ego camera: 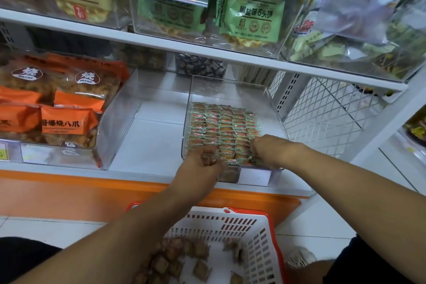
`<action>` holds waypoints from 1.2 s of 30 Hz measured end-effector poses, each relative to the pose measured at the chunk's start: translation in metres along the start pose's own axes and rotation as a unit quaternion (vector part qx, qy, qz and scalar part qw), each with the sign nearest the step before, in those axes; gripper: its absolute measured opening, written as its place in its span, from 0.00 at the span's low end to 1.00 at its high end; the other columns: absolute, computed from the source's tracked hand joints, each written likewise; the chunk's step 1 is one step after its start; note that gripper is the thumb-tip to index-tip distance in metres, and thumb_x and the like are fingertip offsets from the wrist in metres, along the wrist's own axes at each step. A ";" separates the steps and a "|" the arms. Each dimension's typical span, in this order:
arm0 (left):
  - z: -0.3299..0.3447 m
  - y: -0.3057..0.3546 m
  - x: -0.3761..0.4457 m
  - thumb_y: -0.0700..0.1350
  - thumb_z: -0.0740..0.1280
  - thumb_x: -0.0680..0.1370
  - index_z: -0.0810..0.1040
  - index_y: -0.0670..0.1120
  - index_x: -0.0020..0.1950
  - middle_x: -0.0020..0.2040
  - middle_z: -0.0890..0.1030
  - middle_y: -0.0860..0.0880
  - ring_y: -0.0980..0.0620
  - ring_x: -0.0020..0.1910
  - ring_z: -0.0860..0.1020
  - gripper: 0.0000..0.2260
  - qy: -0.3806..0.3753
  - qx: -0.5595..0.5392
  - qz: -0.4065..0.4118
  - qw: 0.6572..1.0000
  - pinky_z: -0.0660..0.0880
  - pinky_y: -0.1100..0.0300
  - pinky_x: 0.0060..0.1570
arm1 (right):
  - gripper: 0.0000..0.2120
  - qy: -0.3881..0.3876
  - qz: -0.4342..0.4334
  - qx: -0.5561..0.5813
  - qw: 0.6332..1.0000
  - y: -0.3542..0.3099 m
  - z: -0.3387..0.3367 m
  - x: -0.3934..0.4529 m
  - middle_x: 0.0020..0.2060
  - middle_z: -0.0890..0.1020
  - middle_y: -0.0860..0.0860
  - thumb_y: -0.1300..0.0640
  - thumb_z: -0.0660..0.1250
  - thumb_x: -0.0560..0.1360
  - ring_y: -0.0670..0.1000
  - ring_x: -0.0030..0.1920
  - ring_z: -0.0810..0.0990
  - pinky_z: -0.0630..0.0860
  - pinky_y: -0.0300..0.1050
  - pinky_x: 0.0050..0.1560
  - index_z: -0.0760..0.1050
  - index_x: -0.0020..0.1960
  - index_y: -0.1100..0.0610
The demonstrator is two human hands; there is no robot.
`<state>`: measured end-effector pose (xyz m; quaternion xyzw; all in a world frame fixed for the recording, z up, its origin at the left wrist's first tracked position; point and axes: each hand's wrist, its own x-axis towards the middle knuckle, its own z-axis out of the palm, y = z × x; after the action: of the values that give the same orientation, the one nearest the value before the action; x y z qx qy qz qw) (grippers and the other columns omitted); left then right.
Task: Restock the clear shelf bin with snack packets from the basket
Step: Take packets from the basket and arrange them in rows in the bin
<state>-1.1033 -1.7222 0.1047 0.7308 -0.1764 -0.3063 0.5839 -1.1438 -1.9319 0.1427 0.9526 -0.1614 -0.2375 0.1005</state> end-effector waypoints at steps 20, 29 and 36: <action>-0.025 0.017 0.000 0.47 0.69 0.77 0.82 0.37 0.62 0.67 0.78 0.34 0.40 0.60 0.82 0.18 -0.244 -0.382 -0.080 0.888 0.82 0.48 0.57 | 0.18 0.099 -0.211 0.606 0.761 -0.044 0.006 -0.061 0.58 0.85 0.46 0.50 0.69 0.77 0.44 0.59 0.82 0.78 0.41 0.61 0.79 0.67 0.49; -0.030 0.018 0.000 0.68 0.59 0.79 0.78 0.38 0.68 0.66 0.79 0.33 0.35 0.65 0.79 0.36 -0.194 -0.414 -0.113 0.882 0.79 0.40 0.62 | 0.10 0.152 -0.147 0.780 0.590 -0.034 0.005 -0.055 0.50 0.87 0.53 0.63 0.70 0.76 0.51 0.53 0.85 0.82 0.40 0.50 0.81 0.57 0.56; -0.022 0.017 -0.006 0.67 0.62 0.79 0.79 0.40 0.69 0.69 0.78 0.37 0.40 0.64 0.78 0.34 -0.199 -0.322 -0.112 0.919 0.72 0.41 0.70 | 0.11 0.182 -0.173 0.608 0.753 -0.058 0.017 -0.061 0.46 0.84 0.36 0.57 0.76 0.73 0.37 0.48 0.83 0.77 0.30 0.45 0.82 0.52 0.45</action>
<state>-1.0922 -1.7066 0.1253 0.4421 -0.0976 -0.5491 0.7025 -1.1881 -1.8589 0.1380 0.8497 -0.0825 0.0756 -0.5153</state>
